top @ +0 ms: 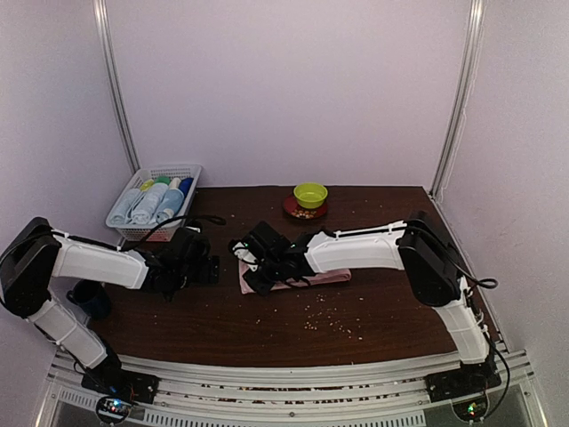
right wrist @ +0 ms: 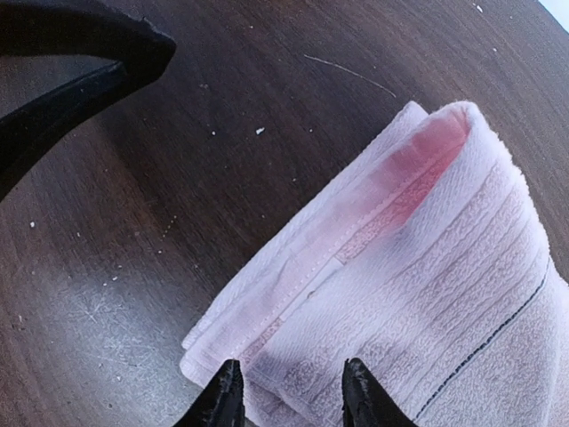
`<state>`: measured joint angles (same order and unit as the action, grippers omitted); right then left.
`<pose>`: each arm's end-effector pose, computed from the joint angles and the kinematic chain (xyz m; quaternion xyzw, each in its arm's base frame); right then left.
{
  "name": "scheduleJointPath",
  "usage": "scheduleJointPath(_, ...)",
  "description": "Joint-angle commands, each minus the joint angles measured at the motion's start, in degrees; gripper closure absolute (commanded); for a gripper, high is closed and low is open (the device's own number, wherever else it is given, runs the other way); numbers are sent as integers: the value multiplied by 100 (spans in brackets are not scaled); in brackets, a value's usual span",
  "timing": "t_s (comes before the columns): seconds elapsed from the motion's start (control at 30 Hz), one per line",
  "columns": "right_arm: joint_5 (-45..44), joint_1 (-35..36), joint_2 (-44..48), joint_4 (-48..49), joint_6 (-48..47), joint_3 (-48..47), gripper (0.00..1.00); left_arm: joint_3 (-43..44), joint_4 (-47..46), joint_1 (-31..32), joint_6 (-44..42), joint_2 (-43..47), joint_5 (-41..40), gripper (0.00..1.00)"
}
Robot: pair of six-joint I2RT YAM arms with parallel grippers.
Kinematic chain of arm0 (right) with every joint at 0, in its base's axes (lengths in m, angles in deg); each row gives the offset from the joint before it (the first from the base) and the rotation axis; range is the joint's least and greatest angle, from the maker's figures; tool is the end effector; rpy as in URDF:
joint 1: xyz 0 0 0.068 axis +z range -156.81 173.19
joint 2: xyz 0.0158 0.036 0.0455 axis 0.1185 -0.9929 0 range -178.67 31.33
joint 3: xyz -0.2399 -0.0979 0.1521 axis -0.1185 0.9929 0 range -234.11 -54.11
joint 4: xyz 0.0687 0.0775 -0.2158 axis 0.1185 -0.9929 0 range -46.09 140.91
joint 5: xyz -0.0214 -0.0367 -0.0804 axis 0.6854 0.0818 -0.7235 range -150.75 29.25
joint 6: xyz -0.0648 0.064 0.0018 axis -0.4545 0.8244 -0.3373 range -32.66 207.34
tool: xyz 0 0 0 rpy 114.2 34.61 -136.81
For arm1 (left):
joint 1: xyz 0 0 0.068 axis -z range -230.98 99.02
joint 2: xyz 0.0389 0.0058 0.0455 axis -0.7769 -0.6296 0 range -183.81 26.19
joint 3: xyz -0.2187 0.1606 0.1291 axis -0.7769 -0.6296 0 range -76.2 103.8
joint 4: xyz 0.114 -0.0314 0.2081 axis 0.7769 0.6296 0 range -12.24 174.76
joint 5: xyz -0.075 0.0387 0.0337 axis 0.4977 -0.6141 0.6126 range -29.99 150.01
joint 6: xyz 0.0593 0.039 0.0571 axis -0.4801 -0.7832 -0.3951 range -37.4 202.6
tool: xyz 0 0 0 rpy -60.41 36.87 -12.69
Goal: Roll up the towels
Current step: Adjust the towel at the center of the board.
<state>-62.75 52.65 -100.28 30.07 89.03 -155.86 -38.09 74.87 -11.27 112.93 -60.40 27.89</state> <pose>0.2740 0.4589 0.1536 -0.4497 0.8273 0.1568 0.2978 0.2541 -0.1547 0.1774 -0.0315 0.8953 0.0014 0.4444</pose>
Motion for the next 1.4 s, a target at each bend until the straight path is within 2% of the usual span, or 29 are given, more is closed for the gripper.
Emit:
scheduleJointPath(0.0, -131, 53, -157, 53, 50, -135, 61, 136, -88, -7, -34, -75, 40, 2)
scheduleJointPath(0.37, -146, 65, -291, 64, 85, -177, 59, 140, -98, -12, -46, -102, 58, 2)
scheduleJointPath(0.57, -214, 110, -319, 45, 79, -221, 73, 157, -105, -12, -53, -154, 95, 2)
scheduleJointPath(0.8, -263, 196, -154, 54, 53, -222, 79, 188, -106, -15, -55, -243, 141, 2)
scheduleJointPath(0.97, -340, 203, -112, 4, 49, -209, 89, 192, -98, -13, -60, -238, 146, 2)
scheduleJointPath(1.13, -383, 199, -47, 14, 87, -174, 92, 195, -98, -8, -60, -240, 150, 2)
scheduleJointPath(1.27, -466, 200, 40, 12, 112, -169, 100, 191, -98, -14, -59, -236, 144, 2)
scheduleJointPath(1.37, -386, 202, 127, 21, 121, -161, 100, 191, -91, -14, -56, -231, 130, 2)
